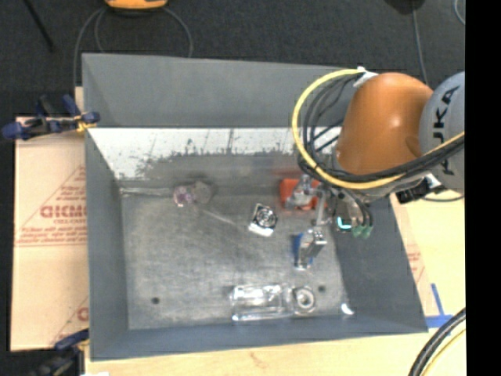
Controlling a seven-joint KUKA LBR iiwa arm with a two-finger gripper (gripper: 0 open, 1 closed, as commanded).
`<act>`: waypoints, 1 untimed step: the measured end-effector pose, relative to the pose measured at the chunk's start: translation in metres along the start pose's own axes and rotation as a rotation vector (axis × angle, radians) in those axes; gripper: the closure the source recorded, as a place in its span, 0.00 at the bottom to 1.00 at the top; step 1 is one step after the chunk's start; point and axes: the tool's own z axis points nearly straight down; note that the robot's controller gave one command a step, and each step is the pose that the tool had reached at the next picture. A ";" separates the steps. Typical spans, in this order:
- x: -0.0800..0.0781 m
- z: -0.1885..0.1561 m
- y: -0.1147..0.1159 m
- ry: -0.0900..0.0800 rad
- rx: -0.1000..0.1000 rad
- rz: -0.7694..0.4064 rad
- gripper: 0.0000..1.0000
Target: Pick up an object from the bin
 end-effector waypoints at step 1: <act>0.037 0.120 0.029 -0.018 -0.001 -0.002 0.00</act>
Offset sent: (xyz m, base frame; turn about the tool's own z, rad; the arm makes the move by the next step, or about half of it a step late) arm -0.0439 0.0308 -0.1317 -0.0022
